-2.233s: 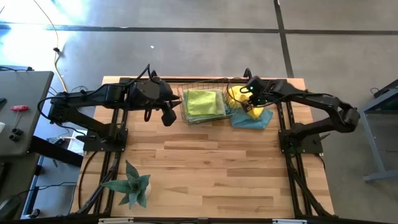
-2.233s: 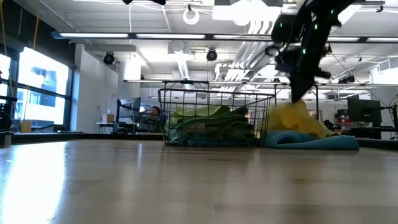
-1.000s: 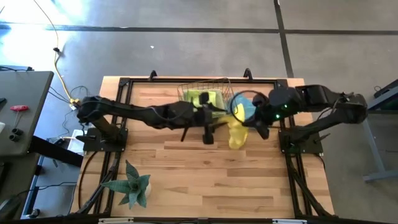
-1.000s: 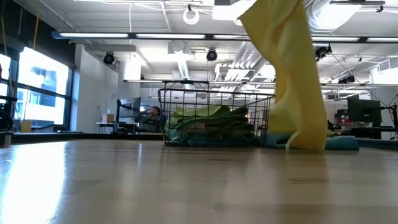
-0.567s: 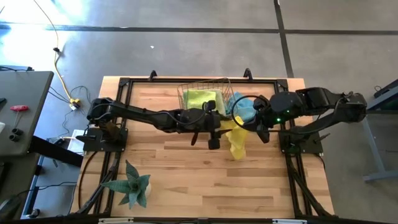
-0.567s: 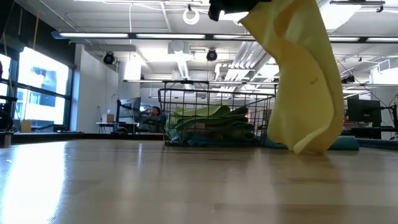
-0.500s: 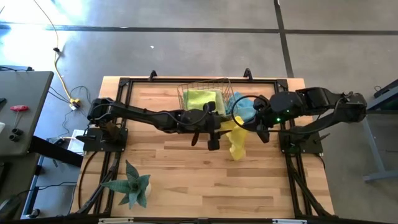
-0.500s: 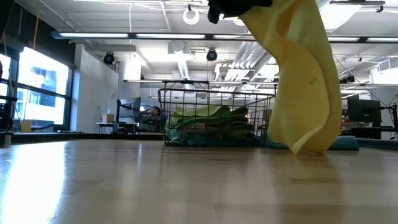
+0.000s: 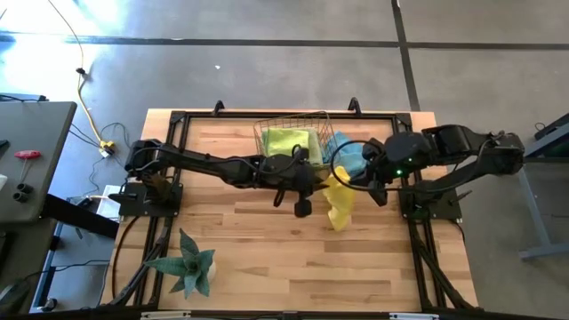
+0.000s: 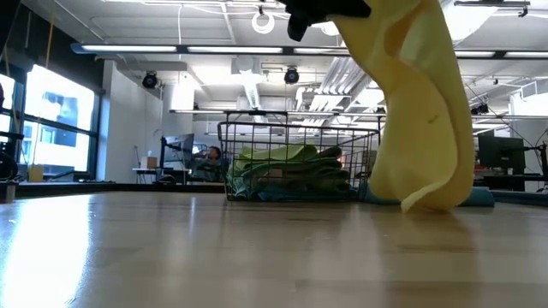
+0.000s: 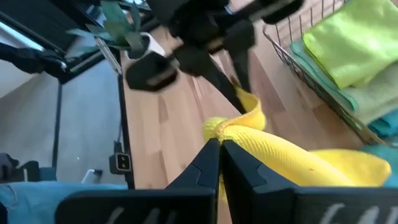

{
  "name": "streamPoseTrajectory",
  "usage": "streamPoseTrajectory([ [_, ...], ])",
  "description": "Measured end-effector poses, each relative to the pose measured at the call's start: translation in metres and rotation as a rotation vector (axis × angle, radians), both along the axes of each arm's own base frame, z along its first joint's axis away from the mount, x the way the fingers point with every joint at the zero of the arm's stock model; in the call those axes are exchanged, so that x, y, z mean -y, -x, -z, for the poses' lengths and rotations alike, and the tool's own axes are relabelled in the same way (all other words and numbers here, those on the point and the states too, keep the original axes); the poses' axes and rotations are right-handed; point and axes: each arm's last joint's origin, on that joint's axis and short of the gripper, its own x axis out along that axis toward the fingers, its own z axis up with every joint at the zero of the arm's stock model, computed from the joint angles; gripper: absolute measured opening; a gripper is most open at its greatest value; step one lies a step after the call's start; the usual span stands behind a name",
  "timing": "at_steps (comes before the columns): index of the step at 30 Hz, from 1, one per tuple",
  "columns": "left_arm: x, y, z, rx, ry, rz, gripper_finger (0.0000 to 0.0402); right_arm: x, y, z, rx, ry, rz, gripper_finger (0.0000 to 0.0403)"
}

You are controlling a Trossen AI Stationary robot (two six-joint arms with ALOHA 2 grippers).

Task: Fold microfiber towels
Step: Fold the yellow towel

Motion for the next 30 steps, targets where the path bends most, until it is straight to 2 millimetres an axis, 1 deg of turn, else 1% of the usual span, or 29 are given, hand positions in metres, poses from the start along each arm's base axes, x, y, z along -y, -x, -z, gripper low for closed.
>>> streamPoseTrajectory([
  [1,0.000,0.001,-0.001,0.003,0.025,0.003,0.0009,0.000,0.001,0.001,-0.011,0.002,0.000,0.0000],
  [4,0.002,0.002,-0.003,0.009,0.076,0.009,0.0011,0.000,0.002,0.004,-0.042,0.000,0.006,0.0000],
  [6,0.004,0.005,-0.003,-0.008,0.120,0.011,0.0004,0.000,0.002,0.008,-0.065,0.003,0.007,0.0000],
  [10,0.010,0.010,-0.010,-0.003,0.288,0.035,0.0002,0.000,0.001,0.021,-0.130,0.015,0.007,0.0000],
  [14,0.017,0.014,-0.014,-0.017,0.462,0.071,0.0001,-0.001,-0.003,0.045,-0.202,0.028,0.006,0.0000],
  [17,0.025,0.018,-0.013,-0.064,0.508,0.066,0.0001,-0.002,-0.010,0.070,-0.236,0.043,-0.004,0.0000],
  [19,0.032,0.021,-0.007,-0.133,0.514,0.028,0.0000,-0.003,-0.015,0.088,-0.244,0.039,-0.011,0.0000],
  [23,0.043,0.027,0.017,-0.309,0.466,-0.101,0.0000,-0.006,-0.024,0.129,-0.227,0.007,-0.038,0.0000],
  [26,0.046,0.025,0.035,-0.387,0.455,-0.169,0.0000,-0.007,-0.029,0.158,-0.188,-0.034,-0.052,0.0000],
  [30,0.047,0.016,0.058,-0.449,0.462,-0.203,0.0000,-0.008,-0.030,0.186,-0.142,-0.086,-0.035,0.0009],
])
